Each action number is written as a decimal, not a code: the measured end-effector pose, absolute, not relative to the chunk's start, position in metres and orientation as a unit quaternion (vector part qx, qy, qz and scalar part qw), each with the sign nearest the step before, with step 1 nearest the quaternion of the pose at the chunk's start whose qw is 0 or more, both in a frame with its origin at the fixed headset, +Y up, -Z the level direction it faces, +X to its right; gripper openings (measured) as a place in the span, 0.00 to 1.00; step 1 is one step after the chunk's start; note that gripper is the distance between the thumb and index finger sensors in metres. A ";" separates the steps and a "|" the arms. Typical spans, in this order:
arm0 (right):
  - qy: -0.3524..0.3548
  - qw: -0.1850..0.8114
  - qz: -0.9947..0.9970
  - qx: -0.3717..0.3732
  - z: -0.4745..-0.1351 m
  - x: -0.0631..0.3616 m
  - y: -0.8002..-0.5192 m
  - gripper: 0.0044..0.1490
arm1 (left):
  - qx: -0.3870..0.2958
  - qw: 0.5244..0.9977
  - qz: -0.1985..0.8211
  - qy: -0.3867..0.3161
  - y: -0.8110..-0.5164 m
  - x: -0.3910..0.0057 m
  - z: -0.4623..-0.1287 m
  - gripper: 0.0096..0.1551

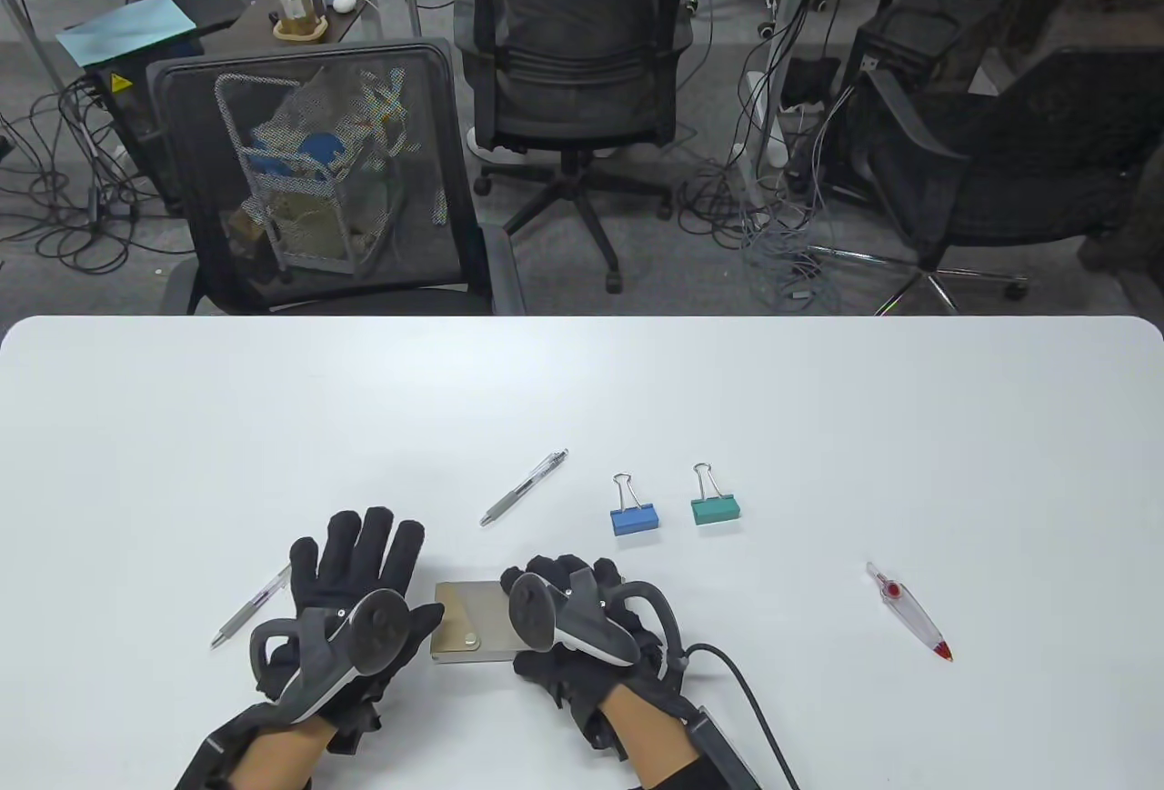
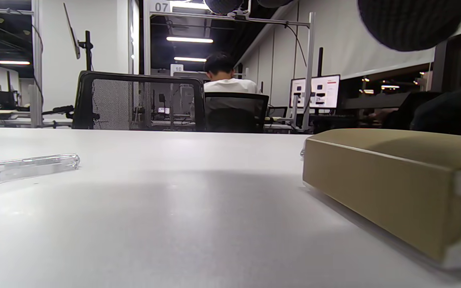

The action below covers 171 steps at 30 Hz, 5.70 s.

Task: Pack snap-button pull-out pencil case

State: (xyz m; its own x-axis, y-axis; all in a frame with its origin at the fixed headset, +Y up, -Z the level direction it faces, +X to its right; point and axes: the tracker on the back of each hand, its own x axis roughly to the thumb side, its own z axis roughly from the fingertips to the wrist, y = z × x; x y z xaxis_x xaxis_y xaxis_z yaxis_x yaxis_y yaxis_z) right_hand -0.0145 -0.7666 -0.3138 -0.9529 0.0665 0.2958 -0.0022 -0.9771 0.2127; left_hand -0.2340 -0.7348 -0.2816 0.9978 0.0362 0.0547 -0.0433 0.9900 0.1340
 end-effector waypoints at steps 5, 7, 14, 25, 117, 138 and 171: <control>0.127 0.043 0.980 0.151 -0.319 -0.010 -0.769 0.56 | 0.091 0.993 0.031 -0.070 -0.734 -0.215 -0.274 0.46; 0.126 0.046 0.979 0.152 -0.319 -0.009 -0.770 0.56 | 0.062 0.995 0.018 -0.077 -0.737 -0.206 -0.273 0.44; 0.118 0.046 0.980 0.156 -0.317 -0.009 -0.771 0.56 | 0.054 0.995 -0.039 -0.074 -0.747 -0.188 -0.274 0.39; 0.111 0.038 0.980 0.159 -0.315 -0.009 -0.771 0.56 | 0.100 0.981 -0.132 -0.102 -0.752 -0.160 -0.263 0.39; 0.053 0.112 0.985 0.123 -0.302 0.126 -0.747 0.59 | 0.075 0.993 0.060 0.064 -0.728 -0.299 -0.301 0.60; 0.071 -0.039 0.978 -0.194 -0.406 0.046 -0.722 0.52 | 0.060 0.995 0.060 0.057 -0.730 -0.299 -0.301 0.60; -0.010 0.015 0.999 -0.040 -0.381 0.036 -0.706 0.43 | 0.053 0.995 0.066 0.057 -0.729 -0.301 -0.301 0.60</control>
